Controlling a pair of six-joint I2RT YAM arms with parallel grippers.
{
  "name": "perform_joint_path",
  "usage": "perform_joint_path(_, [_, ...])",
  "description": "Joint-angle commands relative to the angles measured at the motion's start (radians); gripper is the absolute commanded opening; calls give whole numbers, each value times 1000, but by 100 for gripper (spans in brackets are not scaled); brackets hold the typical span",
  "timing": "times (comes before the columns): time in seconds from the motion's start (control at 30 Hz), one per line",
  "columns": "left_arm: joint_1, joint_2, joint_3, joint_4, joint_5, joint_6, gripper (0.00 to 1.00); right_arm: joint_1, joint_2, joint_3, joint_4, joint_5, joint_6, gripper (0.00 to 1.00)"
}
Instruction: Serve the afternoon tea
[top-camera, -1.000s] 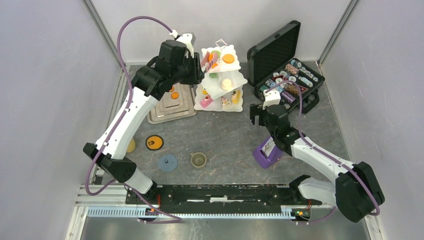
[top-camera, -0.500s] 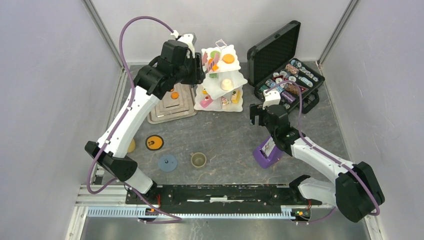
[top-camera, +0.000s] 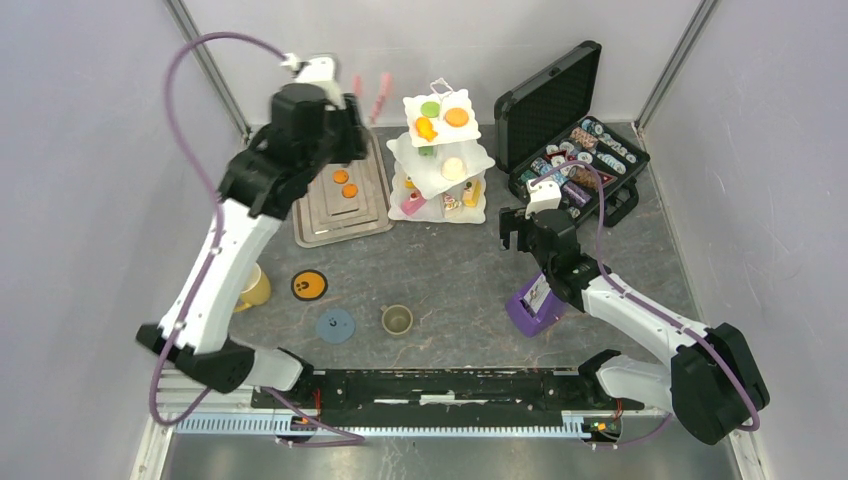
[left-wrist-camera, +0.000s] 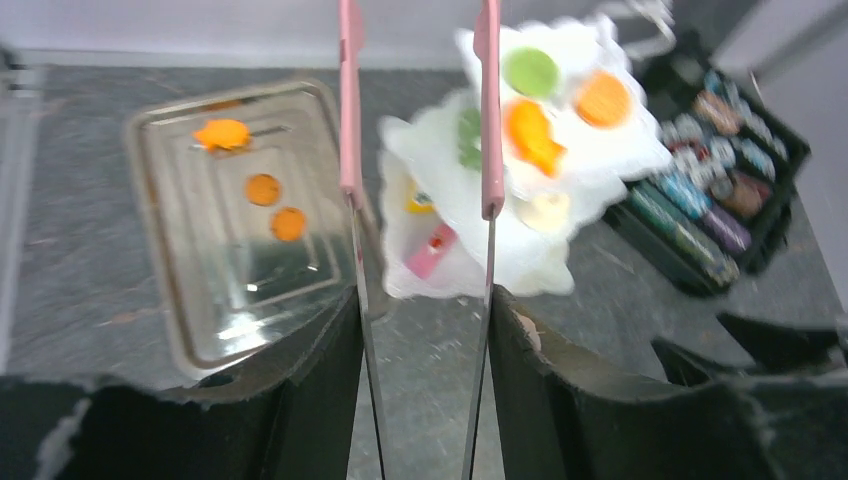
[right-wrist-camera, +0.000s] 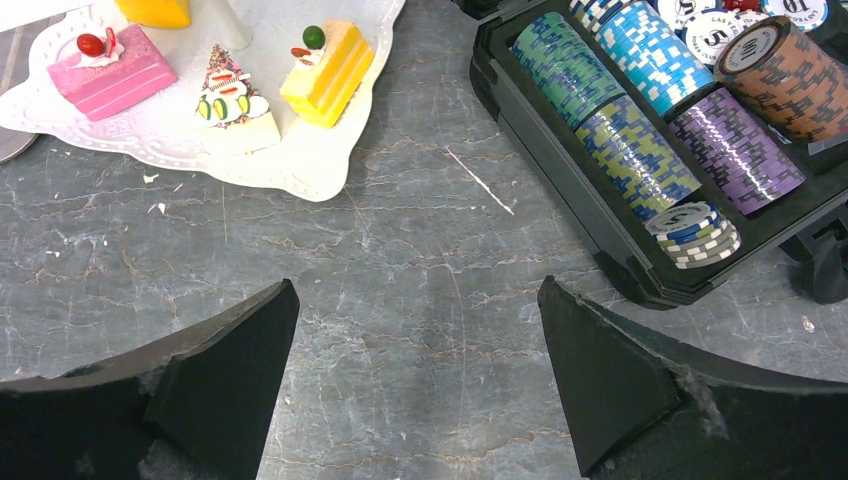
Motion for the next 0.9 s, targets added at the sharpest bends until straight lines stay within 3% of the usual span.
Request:
perform_joint_path(0.0, [183,-124,-107,81,-48,28,54,3,0,26,28,-1,3,98])
perform_joint_path(0.17, [375,-98,-299,181,86,5,56,3,12,24,34,-6,6,98])
perform_joint_path(0.3, [485,41,-310,201,172,-106,57,3,23,27,34,-15,11,98])
perform_joint_path(0.6, [497,403,-189,215,158,-258,58,3,23,27,32,-1,2,98])
perform_joint_path(0.87, [461,461,-170,259,111,-318,58,3,37,27,36,-8,5,98])
